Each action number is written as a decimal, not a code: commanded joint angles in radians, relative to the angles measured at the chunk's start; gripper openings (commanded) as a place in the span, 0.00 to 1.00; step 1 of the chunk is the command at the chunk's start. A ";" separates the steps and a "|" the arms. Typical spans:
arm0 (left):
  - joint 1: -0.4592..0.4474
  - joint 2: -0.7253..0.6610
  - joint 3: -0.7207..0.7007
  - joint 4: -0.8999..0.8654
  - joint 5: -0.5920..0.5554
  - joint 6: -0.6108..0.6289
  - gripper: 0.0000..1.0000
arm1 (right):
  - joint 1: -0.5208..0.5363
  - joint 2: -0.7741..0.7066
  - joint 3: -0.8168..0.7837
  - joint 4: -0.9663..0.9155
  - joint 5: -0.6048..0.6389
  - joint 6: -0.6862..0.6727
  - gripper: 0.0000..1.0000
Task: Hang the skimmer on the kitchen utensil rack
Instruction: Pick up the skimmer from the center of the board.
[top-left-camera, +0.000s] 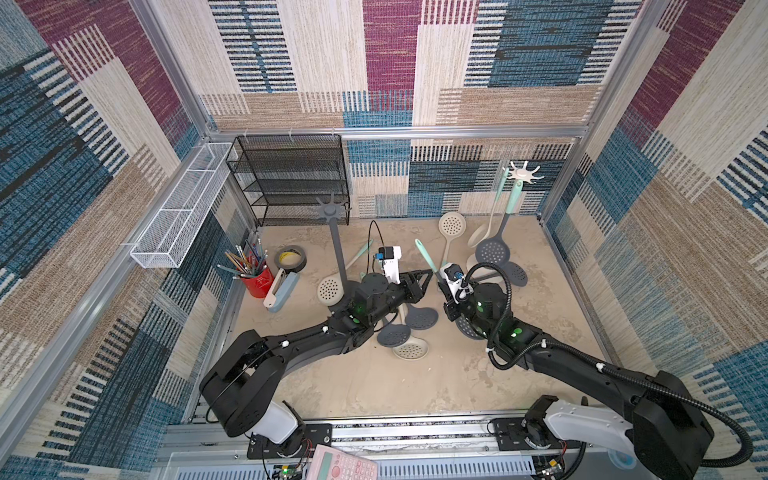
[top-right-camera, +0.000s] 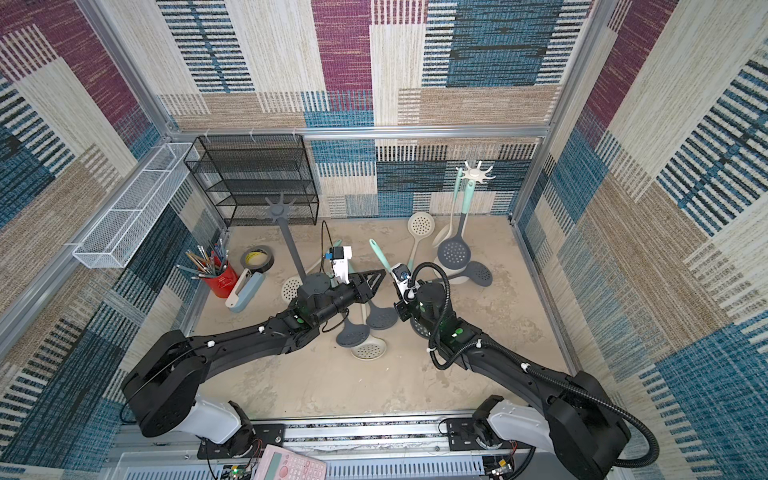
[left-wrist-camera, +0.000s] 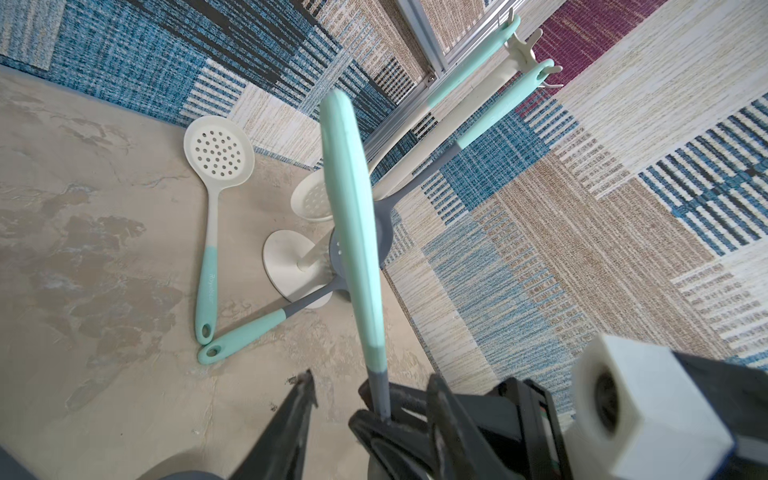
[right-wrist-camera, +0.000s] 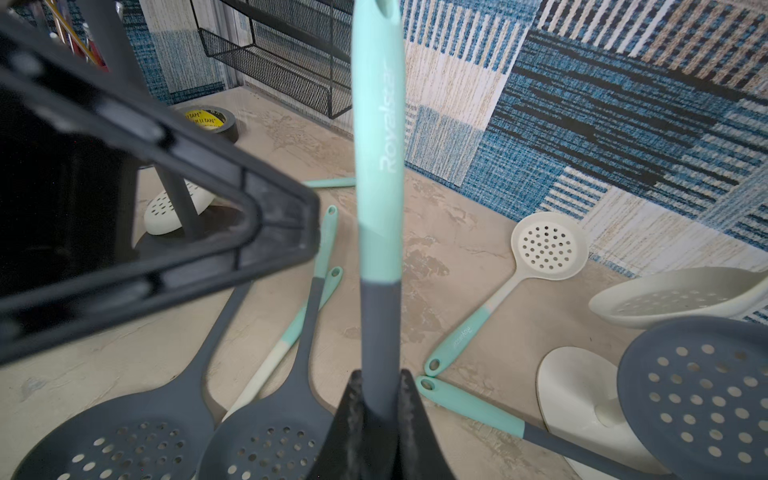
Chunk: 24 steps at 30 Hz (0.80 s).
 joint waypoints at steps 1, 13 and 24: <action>0.001 0.037 0.036 0.056 0.015 0.030 0.48 | -0.001 -0.009 -0.001 0.015 -0.018 0.014 0.15; 0.005 0.144 0.121 0.110 0.036 0.051 0.13 | -0.001 -0.018 0.004 0.005 -0.050 0.027 0.15; 0.072 0.172 0.124 0.192 0.280 0.042 0.00 | -0.005 -0.079 0.028 -0.104 -0.159 -0.014 0.44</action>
